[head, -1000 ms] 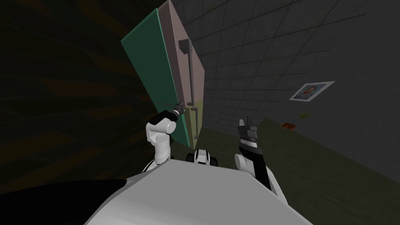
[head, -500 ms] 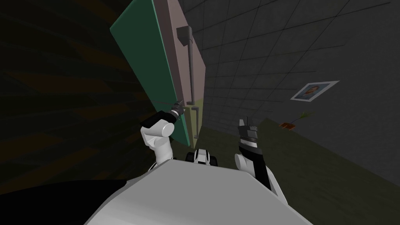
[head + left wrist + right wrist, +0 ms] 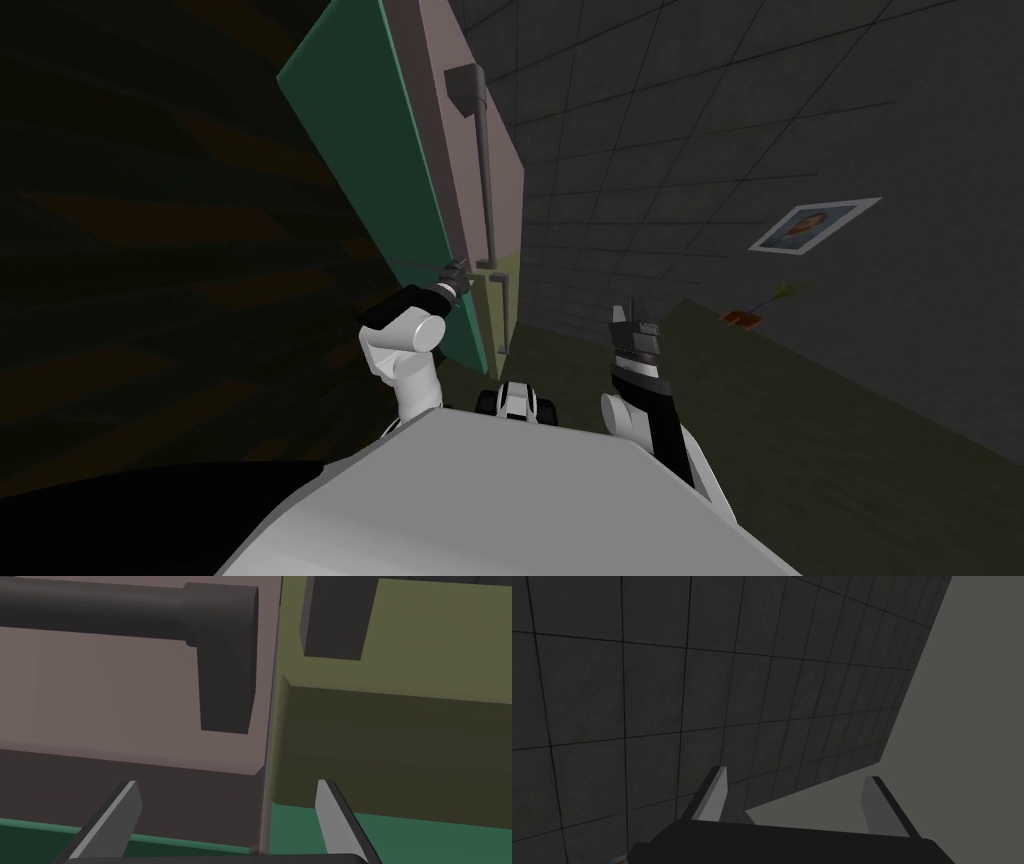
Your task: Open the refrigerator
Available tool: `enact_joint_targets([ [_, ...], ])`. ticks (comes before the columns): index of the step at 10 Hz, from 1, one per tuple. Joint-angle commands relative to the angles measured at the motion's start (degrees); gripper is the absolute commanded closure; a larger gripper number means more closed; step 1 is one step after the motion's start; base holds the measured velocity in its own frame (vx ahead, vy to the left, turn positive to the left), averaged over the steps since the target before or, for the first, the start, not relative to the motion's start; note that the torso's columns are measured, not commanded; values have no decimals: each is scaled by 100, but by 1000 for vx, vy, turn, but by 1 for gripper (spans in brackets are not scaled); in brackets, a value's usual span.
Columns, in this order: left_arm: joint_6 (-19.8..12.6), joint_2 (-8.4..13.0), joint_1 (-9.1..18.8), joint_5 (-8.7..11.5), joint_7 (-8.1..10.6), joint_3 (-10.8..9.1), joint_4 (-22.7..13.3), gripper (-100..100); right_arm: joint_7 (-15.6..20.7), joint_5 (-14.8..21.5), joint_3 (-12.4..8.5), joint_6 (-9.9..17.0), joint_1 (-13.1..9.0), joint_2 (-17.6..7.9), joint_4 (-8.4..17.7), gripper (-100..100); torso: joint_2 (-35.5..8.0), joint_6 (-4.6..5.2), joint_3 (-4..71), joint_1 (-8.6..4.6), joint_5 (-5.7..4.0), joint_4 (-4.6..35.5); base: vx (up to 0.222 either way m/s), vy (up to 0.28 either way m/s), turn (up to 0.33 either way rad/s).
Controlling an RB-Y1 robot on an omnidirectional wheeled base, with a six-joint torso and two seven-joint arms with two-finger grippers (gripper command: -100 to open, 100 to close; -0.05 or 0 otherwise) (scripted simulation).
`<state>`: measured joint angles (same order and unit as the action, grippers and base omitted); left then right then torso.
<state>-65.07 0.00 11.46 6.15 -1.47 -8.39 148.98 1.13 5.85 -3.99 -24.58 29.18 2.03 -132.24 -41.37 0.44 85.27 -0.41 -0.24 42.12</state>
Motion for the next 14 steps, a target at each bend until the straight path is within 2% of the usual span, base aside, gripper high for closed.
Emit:
enact_joint_targets([
  [1,-116,-34,10,-18,34,-32,29,100,0,0,-1,0,1,-1,0,0,20,-3,14,32,4,10,20,30,55],
  [2,-167,-41,-7,-124,55,-113,25,100,0,0,-1,0,1,-1,0,0,9,2,13,20,1,11,-14,-181,111],
  [3,-151,-42,8,-226,66,-183,20,100,0,0,1,0,1,1,0,0,-14,4,-5,-62,-24,21,30,-298,161],
  [4,-151,-42,8,-226,66,-183,20,100,0,0,2,0,1,2,0,0,-25,17,-11,-104,-48,35,30,-287,87],
  [6,-119,-46,38,-428,89,-323,10,100,0,0,3,0,0,3,0,0,-1,38,9,-80,-47,28,52,-329,75],
  [9,-103,-47,54,-529,100,-393,5,100,0,0,2,0,0,2,0,0,41,30,40,4,-17,9,-9,-270,42],
  [12,-55,-52,99,-833,135,-603,-10,100,0,0,2,0,1,3,-1,0,21,16,22,-22,-26,19,19,-351,93],
  [13,-55,-52,99,-833,135,-603,-10,100,0,0,3,-1,1,3,-1,0,9,15,13,-28,-28,21,34,-329,53],
  [14,-39,-54,114,-934,146,-673,-15,100,0,0,2,-1,1,2,-1,0,2,23,10,-7,-26,25,9,-346,35],
])
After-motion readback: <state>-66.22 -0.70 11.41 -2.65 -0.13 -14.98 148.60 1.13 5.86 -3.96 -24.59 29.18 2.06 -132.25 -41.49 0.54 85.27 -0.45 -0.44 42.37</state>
